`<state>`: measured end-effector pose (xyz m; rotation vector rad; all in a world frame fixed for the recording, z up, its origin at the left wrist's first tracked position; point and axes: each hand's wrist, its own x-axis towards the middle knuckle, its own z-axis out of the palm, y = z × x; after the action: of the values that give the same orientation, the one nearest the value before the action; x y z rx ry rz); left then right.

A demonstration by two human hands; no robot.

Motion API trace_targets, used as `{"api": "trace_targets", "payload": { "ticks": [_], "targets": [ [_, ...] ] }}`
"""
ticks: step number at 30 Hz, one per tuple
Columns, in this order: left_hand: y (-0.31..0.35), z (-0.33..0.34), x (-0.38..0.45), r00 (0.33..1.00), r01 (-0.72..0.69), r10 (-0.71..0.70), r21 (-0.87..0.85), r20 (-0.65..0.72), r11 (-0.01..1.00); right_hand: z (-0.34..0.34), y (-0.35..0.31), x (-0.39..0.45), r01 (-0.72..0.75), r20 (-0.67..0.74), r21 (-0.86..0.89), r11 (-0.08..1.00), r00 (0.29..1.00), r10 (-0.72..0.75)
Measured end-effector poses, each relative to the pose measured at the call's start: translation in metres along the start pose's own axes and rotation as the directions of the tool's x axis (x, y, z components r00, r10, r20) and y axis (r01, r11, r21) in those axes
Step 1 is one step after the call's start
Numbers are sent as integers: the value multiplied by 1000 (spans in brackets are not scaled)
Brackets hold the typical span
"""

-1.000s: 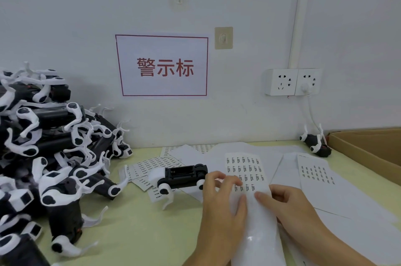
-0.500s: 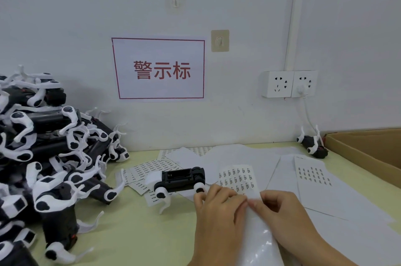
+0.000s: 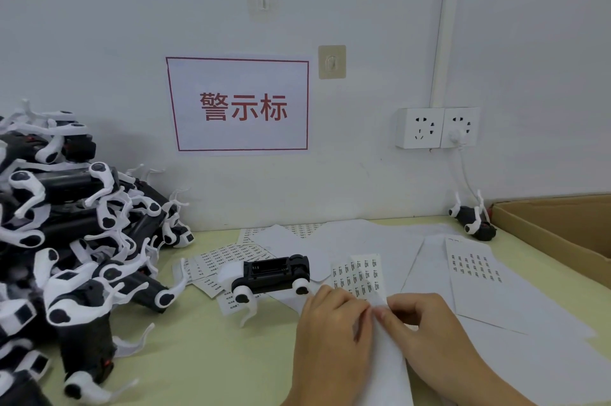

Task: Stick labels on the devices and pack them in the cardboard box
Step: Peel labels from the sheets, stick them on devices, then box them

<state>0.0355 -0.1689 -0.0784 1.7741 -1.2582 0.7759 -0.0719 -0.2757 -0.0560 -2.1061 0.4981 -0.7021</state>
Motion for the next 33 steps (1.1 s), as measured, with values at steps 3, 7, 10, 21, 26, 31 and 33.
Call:
{"api": "trace_targets", "payload": {
  "ticks": [3, 7, 10, 21, 26, 31, 33],
  "targets": [
    [2, -2, 1, 998, 46, -45, -20, 42, 999, 0, -2, -1, 1, -9, -7, 1000, 1000, -1],
    [3, -4, 2, 992, 105, -100, -75, 72, 992, 1, -8, -3, -38, 0, 61, 997, 999, 38],
    [4, -5, 2, 986, 147, -137, -108, 96, 983, 1, -12, -4, -44, 2, 105, 993, 999, 44],
    [6, -9, 3, 957, 283, -250, -279, 148, 918, 0, -12, -4, -88, -5, 153, 984, 996, 90],
    [5, -9, 4, 931, 357, -310, -305, 191, 883, -1, -10, -2, -54, -9, 74, 996, 998, 55],
    [3, -10, 7, 911, 408, -356, -317, 210, 856, -1, -12, -2, -37, -15, 36, 999, 999, 37],
    [5, -10, 6, 918, 387, -334, -299, 214, 872, -2, -13, -3, -54, -21, 45, 997, 998, 55]
  ]
}}
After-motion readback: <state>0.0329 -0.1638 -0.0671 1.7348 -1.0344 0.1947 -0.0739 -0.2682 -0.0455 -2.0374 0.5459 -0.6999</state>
